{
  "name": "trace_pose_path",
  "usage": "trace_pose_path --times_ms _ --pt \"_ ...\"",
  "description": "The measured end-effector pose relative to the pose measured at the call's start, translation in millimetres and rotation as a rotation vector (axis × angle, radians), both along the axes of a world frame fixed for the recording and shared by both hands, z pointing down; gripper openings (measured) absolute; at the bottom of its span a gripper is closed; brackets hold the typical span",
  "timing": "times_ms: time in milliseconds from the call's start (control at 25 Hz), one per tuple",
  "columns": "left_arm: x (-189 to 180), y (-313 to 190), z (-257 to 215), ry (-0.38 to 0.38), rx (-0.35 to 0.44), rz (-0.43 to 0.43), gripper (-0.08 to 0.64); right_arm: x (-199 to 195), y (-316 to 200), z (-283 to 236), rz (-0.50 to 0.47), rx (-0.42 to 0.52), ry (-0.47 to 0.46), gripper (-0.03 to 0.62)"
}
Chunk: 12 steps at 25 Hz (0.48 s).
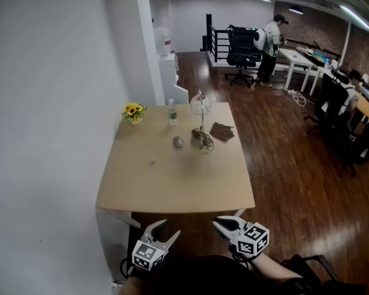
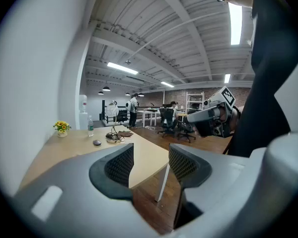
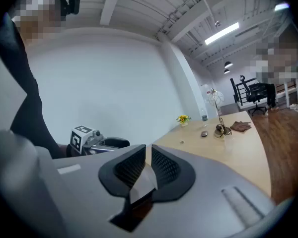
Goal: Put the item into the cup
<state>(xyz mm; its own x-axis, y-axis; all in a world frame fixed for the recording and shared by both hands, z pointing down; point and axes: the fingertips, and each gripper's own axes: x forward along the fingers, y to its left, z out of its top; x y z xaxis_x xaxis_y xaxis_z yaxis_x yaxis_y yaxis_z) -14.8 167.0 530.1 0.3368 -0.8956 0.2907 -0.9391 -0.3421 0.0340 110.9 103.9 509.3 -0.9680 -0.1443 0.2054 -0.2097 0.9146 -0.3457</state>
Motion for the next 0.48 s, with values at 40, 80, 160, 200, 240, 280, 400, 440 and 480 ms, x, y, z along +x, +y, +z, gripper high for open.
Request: trace_pose_path --times_ms 40,80,160,200,240,280,400,440,480 --pt "-1 -2 -1 -0.001 -0.001 0.002 0.216 -1 -2 -1 -0.001 0.001 0.000 0.044" --pt "-2 -4 -1 -0.003 -0.002 0.003 0.216 -3 -3 -2 -0.002 0.002 0.000 0.044" --pt "-3 -8 0 -0.006 -0.006 0.006 0.216 -5 -7 -2 -0.004 0.004 0.001 0.044" --pt "-4 -9 1 -0.006 -0.008 0.006 0.216 -6 -9 -1 -0.005 0.004 0.001 0.044" --pt "-6 -12 2 -0.004 -0.008 0.007 0.216 -7 -12 0 -0.004 0.003 -0.001 0.044" --pt "-8 -14 3 -0.002 -0.009 0.007 0.216 -8 -15 1 -0.001 -0.002 -0.003 0.044" --pt "-16 -24 5 0.001 -0.011 0.008 0.216 -16 -27 2 0.010 -0.020 -0.008 0.044" --pt "-20 -27 7 0.003 -0.013 0.008 0.216 -21 -30 3 0.009 -0.018 -0.005 0.044" --pt "-25 -32 10 0.007 -0.017 0.010 0.216 -27 -34 4 0.007 -0.010 0.001 0.044"
